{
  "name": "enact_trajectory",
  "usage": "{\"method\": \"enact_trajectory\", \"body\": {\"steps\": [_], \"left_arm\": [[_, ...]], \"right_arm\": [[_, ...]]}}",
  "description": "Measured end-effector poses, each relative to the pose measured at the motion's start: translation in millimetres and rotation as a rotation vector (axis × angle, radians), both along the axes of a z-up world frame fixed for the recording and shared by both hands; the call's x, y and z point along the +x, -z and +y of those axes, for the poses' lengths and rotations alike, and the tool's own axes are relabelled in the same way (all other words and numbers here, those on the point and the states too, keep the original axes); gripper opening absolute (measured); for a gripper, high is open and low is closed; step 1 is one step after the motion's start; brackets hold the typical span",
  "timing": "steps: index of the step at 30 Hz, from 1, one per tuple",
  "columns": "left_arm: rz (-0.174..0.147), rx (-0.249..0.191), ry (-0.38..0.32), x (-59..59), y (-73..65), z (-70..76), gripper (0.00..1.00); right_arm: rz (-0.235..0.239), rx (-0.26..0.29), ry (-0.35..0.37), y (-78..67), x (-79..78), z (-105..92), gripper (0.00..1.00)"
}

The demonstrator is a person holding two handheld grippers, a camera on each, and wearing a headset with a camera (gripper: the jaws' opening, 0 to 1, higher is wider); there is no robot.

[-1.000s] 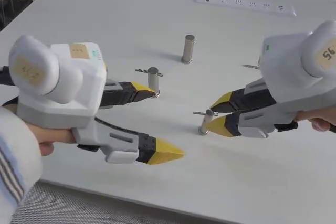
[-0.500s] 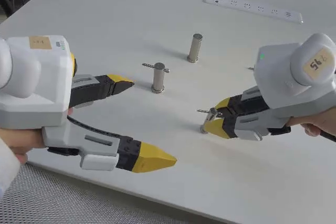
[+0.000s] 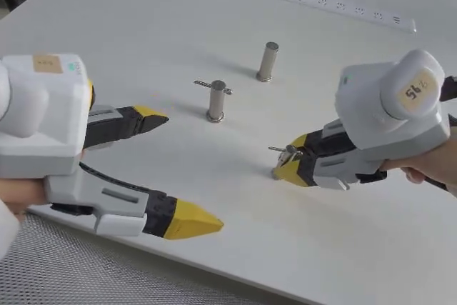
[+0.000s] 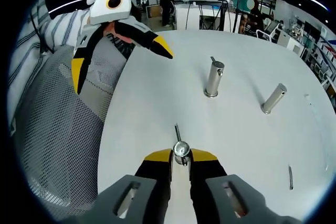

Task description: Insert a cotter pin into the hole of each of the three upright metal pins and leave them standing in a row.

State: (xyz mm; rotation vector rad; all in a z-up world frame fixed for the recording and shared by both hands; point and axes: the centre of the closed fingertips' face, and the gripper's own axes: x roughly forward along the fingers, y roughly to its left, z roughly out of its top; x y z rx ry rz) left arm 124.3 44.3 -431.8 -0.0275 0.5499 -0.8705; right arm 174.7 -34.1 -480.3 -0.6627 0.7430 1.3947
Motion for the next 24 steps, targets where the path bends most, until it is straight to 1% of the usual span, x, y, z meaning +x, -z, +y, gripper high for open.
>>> {"method": "enact_trajectory", "body": {"steps": [4, 8, 13, 15, 17, 18, 21, 24], "left_arm": [[0.005, 0.005, 0.005, -1.1, 2.5, 0.3, 0.99], [-0.007, -0.014, -0.004, 0.6, -0.1, -0.3, 0.99], [-0.013, -0.004, -0.014, 2.8, 0.4, 2.3, 0.99], [-0.011, 0.000, -0.017, 2.9, 1.0, 3.4, 0.99], [-0.007, 0.004, -0.019, 2.7, 2.0, 4.2, 0.99], [0.000, 0.010, -0.017, 1.7, 3.6, 4.8, 0.99], [-0.003, 0.027, -0.008, 0.3, 5.6, 5.7, 0.99], [0.000, 0.037, -0.007, -0.1, 6.5, 7.1, 0.99]], "right_arm": [[0.002, -0.006, 0.001, 0.9, 1.3, 0.5, 0.05], [-0.009, -0.014, -0.016, 0.4, 1.6, 0.2, 0.05], [-0.032, -0.022, -0.004, 0.0, 5.5, -0.1, 0.04], [-0.035, -0.012, 0.022, -1.5, 11.8, 1.1, 0.04], [-0.032, 0.013, 0.057, -5.6, 18.6, 4.0, 0.04], [-0.042, 0.020, 0.068, -8.4, 23.3, 5.3, 0.04], [-0.070, 0.018, 0.085, -12.8, 35.1, 7.4, 0.04], [-0.071, 0.025, 0.102, -15.2, 44.2, 9.7, 0.04]]}}
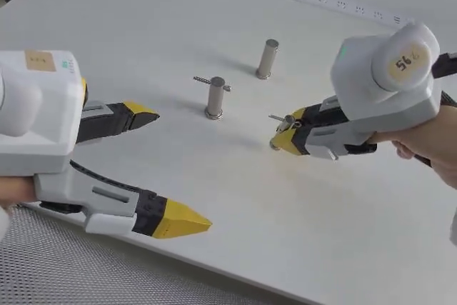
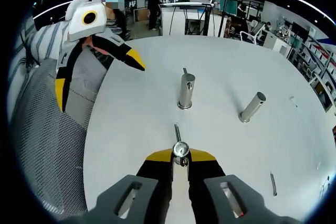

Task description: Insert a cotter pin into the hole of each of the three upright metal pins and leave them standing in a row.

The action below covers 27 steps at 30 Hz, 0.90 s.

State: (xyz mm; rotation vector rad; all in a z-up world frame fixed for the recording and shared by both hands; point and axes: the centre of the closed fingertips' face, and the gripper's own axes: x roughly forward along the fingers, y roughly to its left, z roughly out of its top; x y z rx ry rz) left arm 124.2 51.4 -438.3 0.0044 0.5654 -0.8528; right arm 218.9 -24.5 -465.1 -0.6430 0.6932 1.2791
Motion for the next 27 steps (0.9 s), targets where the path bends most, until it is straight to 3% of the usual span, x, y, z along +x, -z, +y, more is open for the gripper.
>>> {"method": "enact_trajectory", "body": {"steps": [9, 11, 13, 15, 21, 27], "left_arm": [[-0.008, 0.029, -0.005, 0.6, 0.1, 5.5, 0.99], [-0.003, 0.025, -0.007, 0.4, 0.3, 6.0, 0.99], [-0.001, -0.013, -0.023, 2.5, -4.4, 5.7, 0.99], [-0.009, -0.024, -0.034, 4.7, -8.1, 7.1, 0.99], [-0.016, -0.011, -0.038, 6.6, -8.9, 9.9, 0.99], [0.003, -0.014, -0.038, 4.0, -7.0, 10.8, 0.99]], "right_arm": [[-0.023, -0.007, 0.010, 0.9, 23.4, 4.4, 0.04], [-0.025, -0.011, 0.012, 1.5, 25.6, 4.4, 0.04], [-0.025, -0.016, 0.016, 1.9, 28.1, 4.2, 0.04], [-0.027, -0.019, 0.018, 2.0, 29.6, 3.9, 0.04], [-0.018, -0.027, 0.016, 3.5, 32.7, 3.1, 0.04], [-0.006, -0.044, 0.005, 7.4, 32.0, 2.7, 0.04]]}}
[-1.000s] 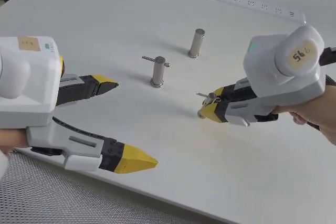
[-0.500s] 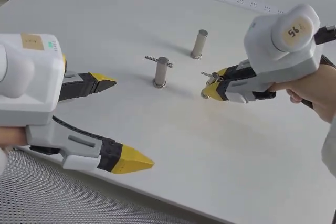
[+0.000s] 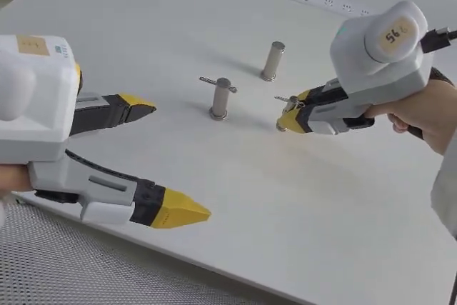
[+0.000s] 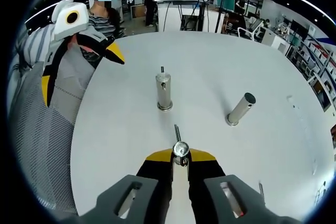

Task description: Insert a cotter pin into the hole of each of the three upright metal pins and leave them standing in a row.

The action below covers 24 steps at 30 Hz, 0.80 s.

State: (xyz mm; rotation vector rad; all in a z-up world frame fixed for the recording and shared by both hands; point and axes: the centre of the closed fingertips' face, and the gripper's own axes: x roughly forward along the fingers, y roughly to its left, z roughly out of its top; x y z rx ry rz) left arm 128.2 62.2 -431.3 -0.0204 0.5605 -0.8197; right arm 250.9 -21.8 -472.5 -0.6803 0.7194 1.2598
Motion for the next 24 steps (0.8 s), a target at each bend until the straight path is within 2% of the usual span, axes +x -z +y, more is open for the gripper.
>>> {"method": "enact_trajectory", "body": {"steps": [14, 24], "left_arm": [[0.003, 0.003, -0.009, 0.0, 0.2, 2.4, 0.99], [0.008, 0.006, 0.014, -2.3, 1.2, -2.7, 0.99]], "right_arm": [[0.022, -0.001, -0.016, 6.0, -5.0, 7.3, 0.04], [0.024, 0.011, -0.018, 5.0, -4.2, 11.2, 0.04]]}}
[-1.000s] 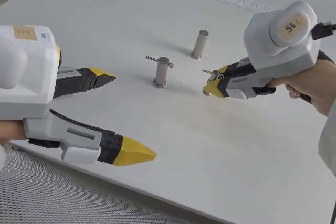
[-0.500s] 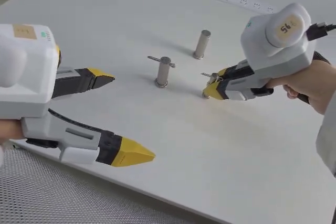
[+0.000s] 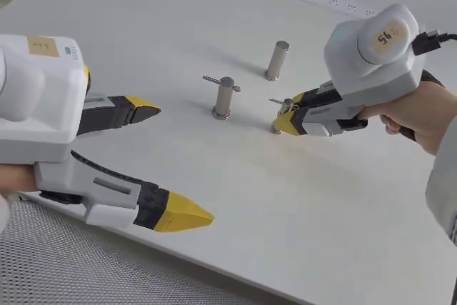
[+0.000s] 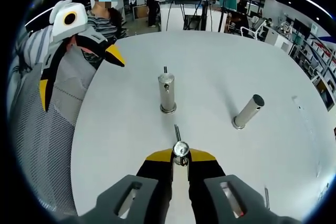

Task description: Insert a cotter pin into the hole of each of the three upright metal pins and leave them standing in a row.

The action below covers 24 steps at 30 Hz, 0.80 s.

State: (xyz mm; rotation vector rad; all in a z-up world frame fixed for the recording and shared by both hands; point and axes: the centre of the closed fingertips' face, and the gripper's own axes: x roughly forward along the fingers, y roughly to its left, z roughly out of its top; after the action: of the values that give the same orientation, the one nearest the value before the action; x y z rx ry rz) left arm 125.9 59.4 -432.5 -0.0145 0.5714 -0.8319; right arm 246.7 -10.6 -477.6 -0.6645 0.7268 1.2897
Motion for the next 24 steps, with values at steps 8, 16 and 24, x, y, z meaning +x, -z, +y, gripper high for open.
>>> {"method": "enact_trajectory", "body": {"steps": [8, 16, 24], "left_arm": [[0.011, 0.004, 0.008, -3.4, 0.7, -0.5, 0.99], [0.014, 0.010, 0.001, -3.8, 0.9, 1.4, 0.99], [0.018, 0.013, 0.005, -4.9, 0.3, 0.4, 0.99]], "right_arm": [[0.004, -0.003, -0.012, 0.6, 0.8, -0.1, 0.05], [0.004, -0.004, -0.014, 1.2, -3.8, -0.3, 0.05], [-0.007, 0.002, -0.028, 2.1, -4.8, 0.4, 0.24]]}}
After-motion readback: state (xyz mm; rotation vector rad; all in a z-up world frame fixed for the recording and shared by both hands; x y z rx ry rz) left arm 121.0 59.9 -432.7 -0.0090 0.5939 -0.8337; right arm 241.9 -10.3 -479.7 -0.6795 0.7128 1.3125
